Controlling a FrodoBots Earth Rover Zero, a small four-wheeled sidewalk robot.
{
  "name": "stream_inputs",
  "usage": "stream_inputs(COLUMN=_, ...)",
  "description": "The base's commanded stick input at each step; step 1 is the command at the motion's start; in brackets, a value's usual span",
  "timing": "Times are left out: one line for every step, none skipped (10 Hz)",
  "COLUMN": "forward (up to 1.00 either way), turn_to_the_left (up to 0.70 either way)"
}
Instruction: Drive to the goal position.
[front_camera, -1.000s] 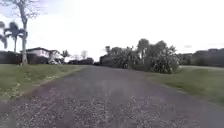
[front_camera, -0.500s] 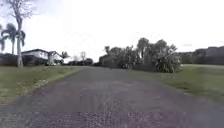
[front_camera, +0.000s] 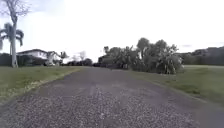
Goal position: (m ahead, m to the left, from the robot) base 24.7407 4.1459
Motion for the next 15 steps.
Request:
stream_inputs(forward=0.70, turn_to_the_left=0.18)
stream_inputs(forward=0.70, turn_to_the_left=0.35)
stream_inputs(forward=0.70, turn_to_the_left=0.35)
stream_inputs(forward=0.70, turn_to_the_left=0.35)
stream_inputs(forward=0.70, turn_to_the_left=0.35)
stream_inputs(forward=0.70, turn_to_the_left=0.34)
stream_inputs(forward=0.70, turn_to_the_left=0.31)
stream_inputs(forward=0.70, turn_to_the_left=0.21)
stream_inputs(forward=0.70, turn_to_the_left=0.11)
stream_inputs(forward=0.70, turn_to_the_left=0.01)
stream_inputs(forward=0.70, turn_to_the_left=0.00)
stream_inputs(forward=0.70, turn_to_the_left=0.00)
stream_inputs(forward=0.70, turn_to_the_left=0.00)
stream_inputs(forward=0.70, turn_to_the_left=0.00)
stream_inputs(forward=0.70, turn_to_the_left=0.00)
